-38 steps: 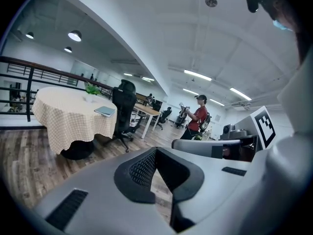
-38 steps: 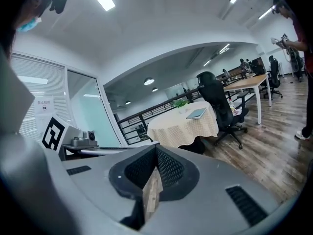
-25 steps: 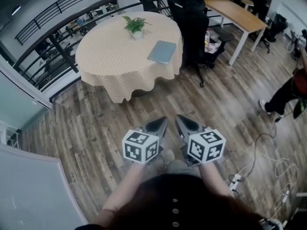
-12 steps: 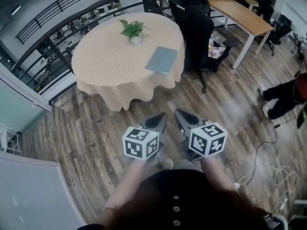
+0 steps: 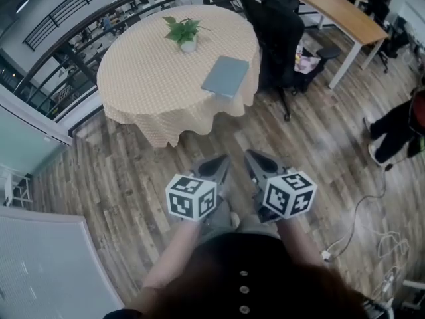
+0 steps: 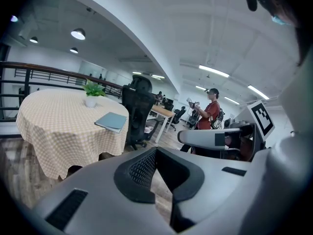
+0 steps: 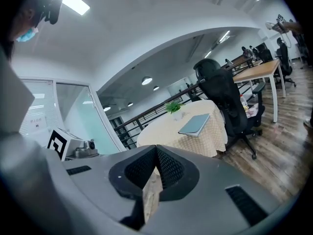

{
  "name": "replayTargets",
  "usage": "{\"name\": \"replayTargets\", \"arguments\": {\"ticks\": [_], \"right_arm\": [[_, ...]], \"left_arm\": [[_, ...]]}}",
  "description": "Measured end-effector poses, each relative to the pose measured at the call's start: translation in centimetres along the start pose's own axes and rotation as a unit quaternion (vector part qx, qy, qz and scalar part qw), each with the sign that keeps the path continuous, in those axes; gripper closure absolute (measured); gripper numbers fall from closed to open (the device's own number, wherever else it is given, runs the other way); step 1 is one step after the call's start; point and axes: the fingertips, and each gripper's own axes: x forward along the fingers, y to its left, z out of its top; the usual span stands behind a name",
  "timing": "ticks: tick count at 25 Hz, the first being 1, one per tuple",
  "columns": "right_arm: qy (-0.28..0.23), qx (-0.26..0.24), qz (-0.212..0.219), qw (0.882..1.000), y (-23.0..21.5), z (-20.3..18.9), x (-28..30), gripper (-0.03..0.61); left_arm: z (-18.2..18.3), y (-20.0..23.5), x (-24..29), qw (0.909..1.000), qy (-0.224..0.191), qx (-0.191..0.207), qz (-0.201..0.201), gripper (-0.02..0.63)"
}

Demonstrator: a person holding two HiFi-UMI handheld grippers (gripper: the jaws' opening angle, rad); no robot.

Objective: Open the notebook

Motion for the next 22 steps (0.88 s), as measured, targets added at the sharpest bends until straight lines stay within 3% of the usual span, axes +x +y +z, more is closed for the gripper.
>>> {"name": "replayTargets", "arguments": {"ticks": [8, 16, 22], "right_arm": [[-0.003, 0.024, -0.015, 1.000, -2.8, 1.1, 2.0, 0.568], [-0.004, 0.035, -0.045, 0.998, -6.4, 2.8, 5.6, 0.568], [-0.018, 0.036, -0.075, 0.996, -8.9, 6.5, 9.3, 0.568]], "left_arm": [[0.5, 1.5, 2.9, 0.9996, 0.024, 0.003, -0.015, 0.604], [3.3, 6.0, 6.9, 0.9993, 0.030, 0.000, -0.024, 0.604], [7.0, 8.8, 10.4, 0.9979, 0.039, 0.016, -0.050, 0.604]]}}
